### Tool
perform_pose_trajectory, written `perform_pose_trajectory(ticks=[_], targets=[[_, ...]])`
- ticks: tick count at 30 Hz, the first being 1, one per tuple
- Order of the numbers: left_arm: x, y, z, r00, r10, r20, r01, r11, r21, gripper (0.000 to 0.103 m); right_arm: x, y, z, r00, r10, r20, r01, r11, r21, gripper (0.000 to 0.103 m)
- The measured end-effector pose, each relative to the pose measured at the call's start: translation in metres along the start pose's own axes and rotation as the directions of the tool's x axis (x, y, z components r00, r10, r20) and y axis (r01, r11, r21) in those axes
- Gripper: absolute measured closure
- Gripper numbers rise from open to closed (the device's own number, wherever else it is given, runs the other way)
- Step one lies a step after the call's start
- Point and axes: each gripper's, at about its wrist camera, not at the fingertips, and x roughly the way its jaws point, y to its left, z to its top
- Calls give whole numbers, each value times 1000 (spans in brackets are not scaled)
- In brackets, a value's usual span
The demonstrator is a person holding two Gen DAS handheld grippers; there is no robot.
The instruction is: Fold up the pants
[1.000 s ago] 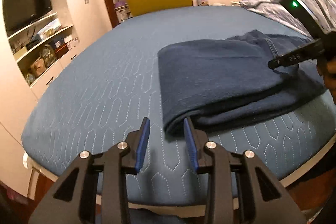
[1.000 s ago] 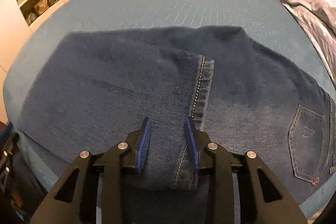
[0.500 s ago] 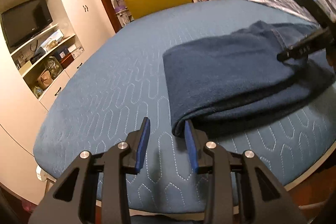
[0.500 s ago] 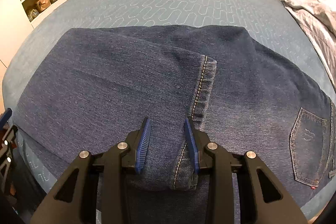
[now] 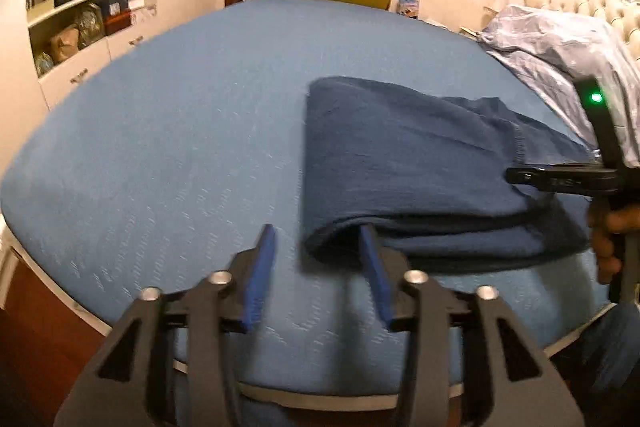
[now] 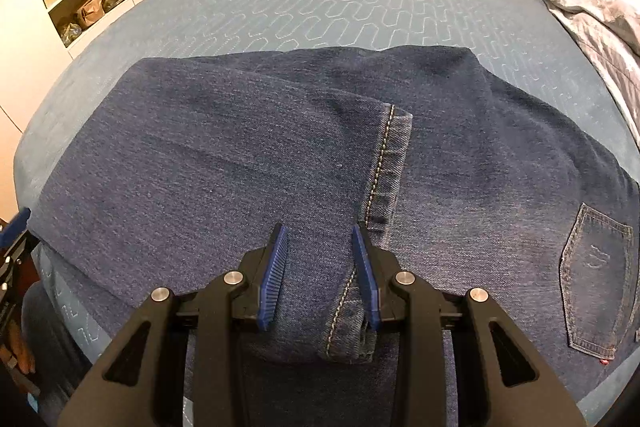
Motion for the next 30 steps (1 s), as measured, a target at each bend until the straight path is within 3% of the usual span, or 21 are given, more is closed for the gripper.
perform_pose_trajectory(ticks=[1, 5, 8, 10, 12, 15, 16, 18, 22, 23, 26, 28, 30], targets=[[-1, -7, -3, 1000, -7, 8, 7, 1000, 17, 42, 0, -1, 0, 1000, 4, 0, -4, 1000, 2, 71], [0, -23, -6, 999, 10, 34, -11, 1000, 23, 41, 0, -3, -1, 1000, 2, 4, -2, 1000, -3, 71], [6, -36, -8, 996, 77, 39, -80, 992, 101, 41, -1, -5, -2, 1000, 9, 6, -9, 1000, -4, 71], [7, -45, -11, 986, 155, 67, -164, 972, 170, 41, -1, -6, -2, 1000, 12, 5, -12, 1000, -5, 71], [4, -44, -9, 985, 148, 85, -160, 975, 157, 41, -2, -7, -3, 1000, 17, 5, -16, 1000, -5, 71], [5, -51, -9, 971, 201, 128, -225, 949, 221, 41, -3, -10, -3, 1000, 21, 8, -21, 1000, -5, 71], [11, -54, -12, 967, 230, 112, -252, 931, 264, 41, -3, -11, -4, 1000, 20, 9, -20, 1000, -6, 71], [23, -64, -25, 947, 304, 104, -320, 861, 395, 40, -3, -10, -4, 1000, 16, 9, -16, 1000, -8, 71], [26, -75, -31, 919, 357, 171, -393, 777, 491, 40, -3, -12, -4, 1000, 29, 8, -29, 1000, -7, 71], [26, -75, -29, 911, 369, 183, -410, 769, 490, 40, -3, -13, -4, 1000, 30, 8, -30, 1000, -7, 71], [24, -63, -14, 910, 381, 165, -414, 804, 427, 40, -4, -13, -5, 1000, 27, 11, -27, 1000, -11, 71], [28, -56, -7, 900, 407, 155, -433, 799, 417, 40, -4, -14, -6, 999, 31, 12, -30, 999, -13, 71], [30, -53, -2, 903, 407, 137, -426, 808, 407, 40, -4, -15, -6, 999, 34, 11, -34, 999, -14, 71]])
